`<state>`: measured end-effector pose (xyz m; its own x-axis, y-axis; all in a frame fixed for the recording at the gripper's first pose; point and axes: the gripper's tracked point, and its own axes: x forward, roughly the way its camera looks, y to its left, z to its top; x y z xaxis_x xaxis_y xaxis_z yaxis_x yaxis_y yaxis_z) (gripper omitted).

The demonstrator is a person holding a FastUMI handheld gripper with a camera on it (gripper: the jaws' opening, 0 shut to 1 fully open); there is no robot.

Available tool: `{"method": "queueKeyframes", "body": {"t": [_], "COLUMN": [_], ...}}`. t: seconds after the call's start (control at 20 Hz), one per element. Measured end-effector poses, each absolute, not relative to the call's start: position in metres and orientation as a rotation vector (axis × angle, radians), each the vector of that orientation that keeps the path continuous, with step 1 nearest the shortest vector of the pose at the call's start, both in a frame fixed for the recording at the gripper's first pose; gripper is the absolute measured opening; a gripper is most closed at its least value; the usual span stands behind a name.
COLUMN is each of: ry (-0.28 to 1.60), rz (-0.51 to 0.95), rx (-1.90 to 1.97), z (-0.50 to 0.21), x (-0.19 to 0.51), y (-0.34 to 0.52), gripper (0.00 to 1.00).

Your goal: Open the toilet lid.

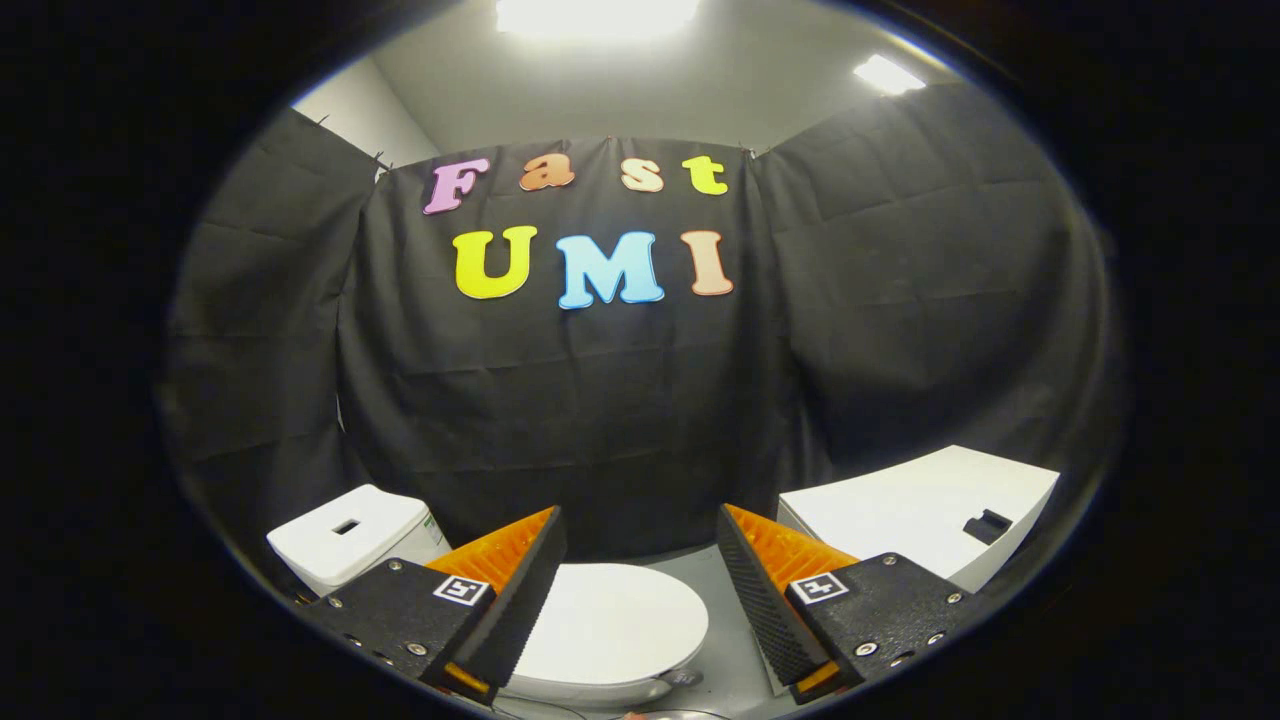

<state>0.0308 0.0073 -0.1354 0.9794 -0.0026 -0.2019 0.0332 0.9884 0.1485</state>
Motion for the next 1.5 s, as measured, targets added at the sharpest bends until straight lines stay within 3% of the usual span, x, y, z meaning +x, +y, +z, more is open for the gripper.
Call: {"method": "queueKeyframes", "body": {"t": [0.55,1.5], "ry": [0.463,0.685], "rz": [-0.038,-0.29], "rx": [0.302,0.67], "z": [-0.249,-0.368], "x": [0.013,-0.025], "y": [0.013,0.013], "gripper": [0.94,0.96]}}
